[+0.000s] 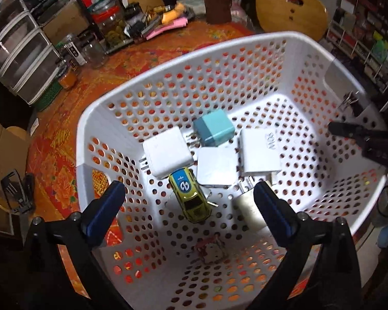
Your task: Organize rigid objects
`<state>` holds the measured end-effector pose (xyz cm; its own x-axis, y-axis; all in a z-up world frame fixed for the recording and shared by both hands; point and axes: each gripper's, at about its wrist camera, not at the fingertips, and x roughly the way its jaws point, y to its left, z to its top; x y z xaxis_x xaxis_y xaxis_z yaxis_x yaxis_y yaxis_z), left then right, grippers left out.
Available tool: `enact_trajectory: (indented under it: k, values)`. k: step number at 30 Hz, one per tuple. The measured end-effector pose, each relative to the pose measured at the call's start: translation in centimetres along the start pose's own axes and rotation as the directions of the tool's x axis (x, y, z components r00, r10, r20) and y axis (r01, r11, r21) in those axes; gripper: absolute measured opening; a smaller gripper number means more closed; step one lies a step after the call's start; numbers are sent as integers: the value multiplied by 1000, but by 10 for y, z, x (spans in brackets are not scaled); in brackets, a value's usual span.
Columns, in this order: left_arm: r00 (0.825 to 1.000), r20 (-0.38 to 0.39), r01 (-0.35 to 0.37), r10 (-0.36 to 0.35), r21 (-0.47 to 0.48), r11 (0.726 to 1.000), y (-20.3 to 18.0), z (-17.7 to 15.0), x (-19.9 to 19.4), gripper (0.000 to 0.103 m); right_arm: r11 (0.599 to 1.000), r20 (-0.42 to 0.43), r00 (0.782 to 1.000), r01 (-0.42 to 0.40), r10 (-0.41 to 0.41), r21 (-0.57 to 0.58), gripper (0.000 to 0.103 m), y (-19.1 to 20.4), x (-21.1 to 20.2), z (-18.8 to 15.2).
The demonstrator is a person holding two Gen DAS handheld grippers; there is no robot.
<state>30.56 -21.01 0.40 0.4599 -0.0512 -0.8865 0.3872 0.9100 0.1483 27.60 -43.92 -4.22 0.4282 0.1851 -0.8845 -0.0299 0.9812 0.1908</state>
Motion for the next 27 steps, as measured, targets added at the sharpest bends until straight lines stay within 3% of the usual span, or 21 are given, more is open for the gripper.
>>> enact_trajectory:
  k: [1,3,5,7,10,14,18,21,24,25,27]
  values:
    - [999,32,1,-1,-6,1000,1,-3,-8,99,1000,0,1000,4,-4,0,24,1,-1,0]
    - [996,93,1,0,-14,1000,2,-8,-22,100,1000,7,1000,25,-25,1,37,2,-4,-1]
    - [984,179,-10,14,-23,1000,4,-17,-45,102,999,47,998,46,-46,-5,44,4,-16,-3]
    - [966,254,-28,39,-47,998,7,-31,-70,102,999,115,992,45,-46,12,46,4,-38,-8]
    - [936,345,-45,74,-90,995,13,-53,-100,102,999,250,967,32,-39,32,59,7,-82,-27]
    - [870,466,-108,161,-138,985,13,-100,-144,102,999,400,916,44,-36,-11,86,29,-132,-69]
    - [835,530,-74,146,-155,985,10,-150,-178,102,996,487,873,65,-30,-56,95,60,-163,-119]
    - [800,589,-20,117,-168,986,7,-191,-202,102,997,544,839,51,-7,-66,95,81,-182,-157]
    - [758,625,-72,185,-201,977,-2,-230,-228,102,995,613,790,78,-21,-67,103,101,-207,-189]
    - [754,629,-74,190,-206,976,-6,-243,-233,102,996,643,766,70,-19,-53,103,105,-215,-201]
    - [768,628,-20,123,-169,985,-9,-257,-238,102,998,692,722,37,2,-42,103,110,-228,-224]
